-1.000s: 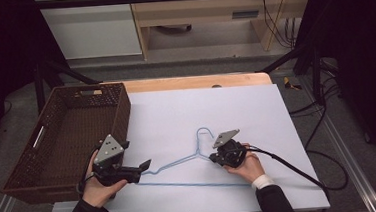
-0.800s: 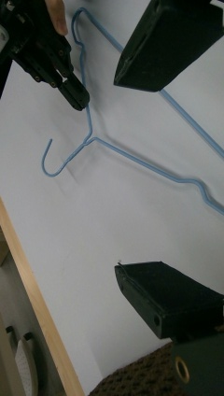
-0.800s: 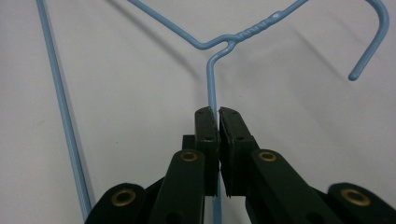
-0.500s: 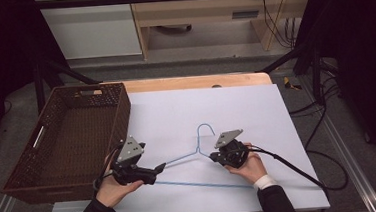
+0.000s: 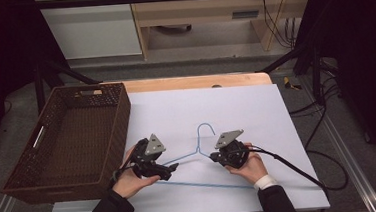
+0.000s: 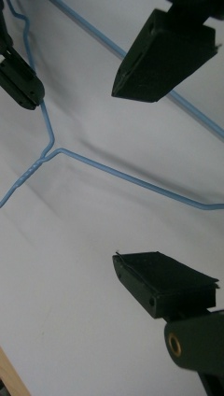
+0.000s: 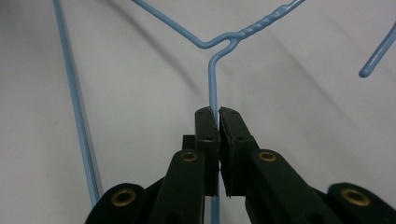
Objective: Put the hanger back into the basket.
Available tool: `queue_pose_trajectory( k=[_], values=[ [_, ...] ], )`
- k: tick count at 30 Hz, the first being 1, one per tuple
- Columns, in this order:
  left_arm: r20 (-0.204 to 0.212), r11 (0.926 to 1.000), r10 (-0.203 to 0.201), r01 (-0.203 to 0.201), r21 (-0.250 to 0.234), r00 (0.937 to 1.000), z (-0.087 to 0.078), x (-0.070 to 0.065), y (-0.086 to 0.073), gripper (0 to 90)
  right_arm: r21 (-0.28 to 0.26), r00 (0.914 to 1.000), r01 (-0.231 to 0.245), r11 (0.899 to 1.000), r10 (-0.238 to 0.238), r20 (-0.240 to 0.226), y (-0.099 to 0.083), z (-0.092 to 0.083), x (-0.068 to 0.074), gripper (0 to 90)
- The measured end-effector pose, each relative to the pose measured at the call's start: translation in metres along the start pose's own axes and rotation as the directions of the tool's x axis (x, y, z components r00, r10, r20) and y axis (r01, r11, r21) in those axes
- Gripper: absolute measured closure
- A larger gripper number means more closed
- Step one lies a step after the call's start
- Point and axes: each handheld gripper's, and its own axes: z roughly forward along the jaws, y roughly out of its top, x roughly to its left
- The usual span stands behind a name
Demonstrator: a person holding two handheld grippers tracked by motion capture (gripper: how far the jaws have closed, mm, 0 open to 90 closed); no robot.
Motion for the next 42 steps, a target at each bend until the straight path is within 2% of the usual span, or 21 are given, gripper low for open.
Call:
queue_pose_trajectory(
  k=[3,9,13,16,23,26,29,30,31,33,34,40,41,42],
  values=[
    [0.01,0.9993,0.029,-0.029,0.024,0.9995,0.009,-0.003,0.003,18.2,0.001,1.0,0.001,1.0,-0.001,0.0,0.0,0.0,0.0,87.6],
    [0.023,0.9953,0.058,-0.06,0.076,0.998,0.028,-0.006,0.008,21.6,-0.005,1.0,0.002,1.0,-0.002,0.0,0.0,-0.001,0.001,87.6],
    [0.026,0.9921,0.076,-0.079,0.097,0.9967,0.039,-0.008,0.009,28.5,-0.01,1.0,-0.002,1.0,0.002,-0.004,0.0,-0.001,0.001,87.6],
    [0.031,0.9869,0.098,-0.101,0.126,0.9947,0.048,-0.008,0.01,34.0,-0.005,1.0,-0.001,1.0,0.0,-0.001,0.001,-0.002,0.001,87.6],
    [0.026,0.9809,0.125,-0.128,0.147,0.9918,0.057,-0.008,0.015,45.4,-0.005,1.0,0.003,1.0,-0.003,-0.002,0.001,-0.002,0.001,87.6],
    [0.011,0.973,0.159,-0.158,0.168,0.9873,0.064,-0.009,0.017,49.7,-0.005,1.0,0.004,1.0,-0.004,-0.002,0.001,-0.002,0.002,87.6],
    [0.013,0.9705,0.165,-0.165,0.176,0.9861,0.068,-0.01,0.018,53.9,-0.008,1.0,0.005,1.0,-0.005,-0.005,0.001,-0.002,0.002,87.6],
    [0.011,0.9682,0.173,-0.172,0.181,0.9849,0.069,-0.011,0.018,53.9,-0.007,1.0,0.006,1.0,-0.006,-0.004,0.001,-0.002,0.002,87.6],
    [0.005,0.9645,0.187,-0.185,0.188,0.9823,0.072,-0.011,0.018,57.5,-0.007,1.0,0.006,1.0,-0.006,-0.003,0.001,-0.002,0.002,87.6],
    [0.009,0.9632,0.19,-0.188,0.192,0.9818,0.073,-0.011,0.017,60.0,-0.007,1.0,0.009,1.0,-0.009,-0.004,0.001,-0.003,0.002,87.6],
    [0.004,0.9592,0.201,-0.198,0.202,0.9795,0.075,-0.012,0.017,61.9,-0.008,1.0,0.007,1.0,-0.007,-0.006,0.001,-0.003,0.002,87.6],
    [-0.001,0.9565,0.212,-0.207,0.205,0.9773,0.078,-0.012,0.016,69.8,-0.008,0.9999,0.008,1.0,-0.008,-0.008,0.001,-0.003,0.002,87.6],
    [-0.003,0.955,0.214,-0.209,0.211,0.9768,0.078,-0.012,0.016,73.9,-0.008,0.9999,0.008,1.0,-0.008,-0.008,0.001,-0.003,0.002,87.6],
    [-0.003,0.9535,0.221,-0.215,0.211,0.9753,0.078,-0.013,0.016,73.9,-0.008,0.9999,0.008,1.0,-0.008,-0.008,0.001,-0.003,0.002,87.6]
  ],
)
